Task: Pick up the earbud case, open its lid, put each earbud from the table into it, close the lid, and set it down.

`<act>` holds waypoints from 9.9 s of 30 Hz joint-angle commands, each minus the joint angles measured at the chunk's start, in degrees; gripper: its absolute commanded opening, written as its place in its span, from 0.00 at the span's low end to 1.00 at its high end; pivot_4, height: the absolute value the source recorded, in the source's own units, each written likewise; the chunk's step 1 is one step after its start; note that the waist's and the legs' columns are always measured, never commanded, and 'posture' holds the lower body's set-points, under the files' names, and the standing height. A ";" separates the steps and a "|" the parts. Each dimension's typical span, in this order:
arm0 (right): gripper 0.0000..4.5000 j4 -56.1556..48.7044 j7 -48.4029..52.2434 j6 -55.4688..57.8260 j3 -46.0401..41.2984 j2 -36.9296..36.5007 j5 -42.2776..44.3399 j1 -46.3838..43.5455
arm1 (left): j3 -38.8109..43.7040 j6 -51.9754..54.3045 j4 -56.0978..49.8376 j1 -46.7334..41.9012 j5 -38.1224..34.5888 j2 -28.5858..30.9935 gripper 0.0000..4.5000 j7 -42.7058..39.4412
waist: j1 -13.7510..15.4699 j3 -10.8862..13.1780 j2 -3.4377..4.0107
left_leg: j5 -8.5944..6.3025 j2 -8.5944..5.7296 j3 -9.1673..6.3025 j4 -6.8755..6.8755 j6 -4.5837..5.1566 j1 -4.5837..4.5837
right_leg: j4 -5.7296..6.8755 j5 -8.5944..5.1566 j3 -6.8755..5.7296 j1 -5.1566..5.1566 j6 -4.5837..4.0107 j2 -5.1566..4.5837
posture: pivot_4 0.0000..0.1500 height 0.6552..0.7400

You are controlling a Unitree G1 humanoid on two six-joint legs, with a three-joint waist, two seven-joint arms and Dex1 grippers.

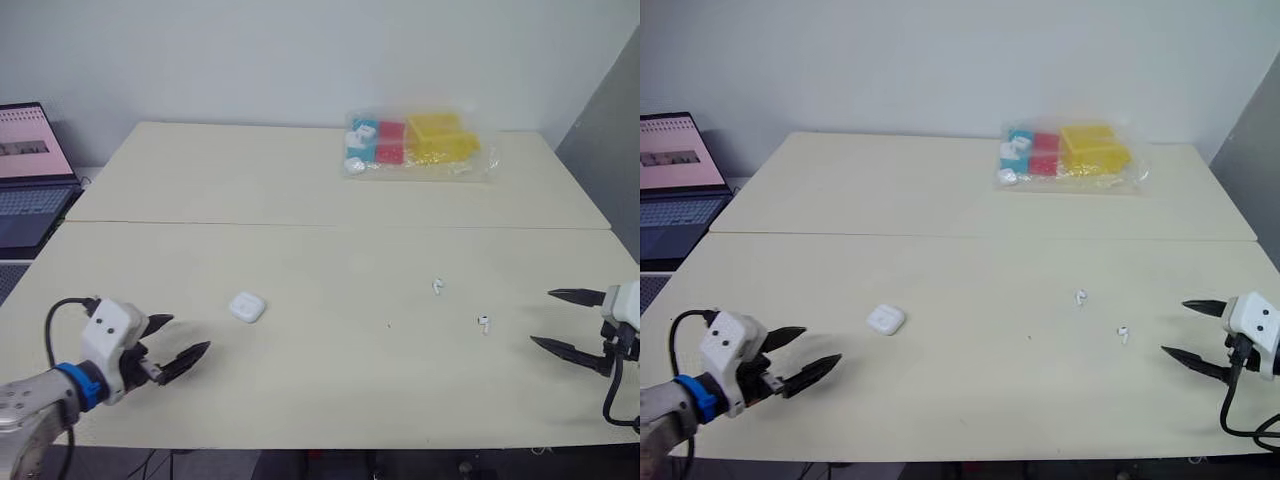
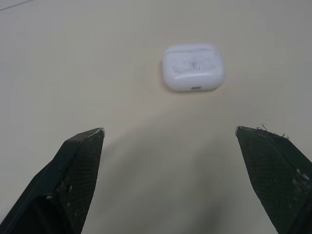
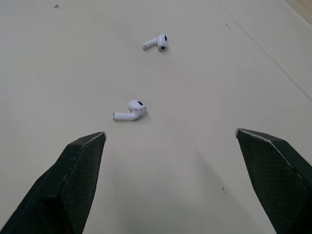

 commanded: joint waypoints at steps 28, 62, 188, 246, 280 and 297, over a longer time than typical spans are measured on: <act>0.99 -24.85 4.35 29.83 17.00 -4.84 19.24 -30.31 | -17.43 12.37 4.48 -17.17 5.30 -6.30 1.00 13.24 | 0.07 0.15 0.02 | -0.10 -0.05 -0.15 0.04 0.05 -0.07 | 0.00 0.10 -0.09 0.02 0.42 0.00 | 1.00 0.97; 1.00 -34.29 -20.21 53.93 10.00 -1.41 29.86 -23.21 | -36.24 -20.94 10.86 -28.39 17.13 -6.58 0.62 -5.65 | 1.39 0.12 0.08 | -0.16 -0.09 -0.15 0.15 0.10 -0.47 | -0.25 0.16 -0.09 -0.10 0.59 -0.15 | 1.00 0.97; 0.17 -26.03 0.72 45.23 44.89 0.00 3.88 -51.15 | -47.19 13.09 2.92 -52.45 4.53 -11.04 0.18 -8.51 | -0.01 0.21 0.18 | -0.22 -0.22 -0.12 0.41 0.27 -0.96 | -0.02 0.21 0.02 -0.65 0.70 0.52 | 1.00 0.97; 0.96 -25.99 -10.46 34.55 29.33 9.81 3.84 -44.14 | -38.98 -15.10 11.48 -37.94 4.38 -17.56 0.18 -16.60 | 0.01 0.19 0.19 | -0.21 -0.16 -0.13 0.46 0.26 -0.86 | 0.11 0.35 0.02 -0.60 0.45 0.60 | 1.00 0.97; 0.96 -44.70 -61.24 55.40 6.08 37.63 -3.12 -0.37 | -37.62 -23.08 17.75 -40.88 8.86 -18.63 0.18 -15.30 | -0.08 -0.01 0.30 | -0.19 -0.15 -0.04 0.39 0.24 -0.83 | 0.10 0.27 0.12 -0.59 0.63 0.65 | 1.00 0.97; 0.92 -36.64 -62.11 52.79 8.94 41.31 -4.46 0.42 | -38.10 -22.85 19.57 -42.64 9.10 -18.94 0.18 -16.79 | -0.15 -0.02 0.30 | -0.19 -0.14 -0.09 0.39 0.24 -0.80 | 0.11 0.27 0.09 -0.58 0.63 0.68 | 1.00 0.97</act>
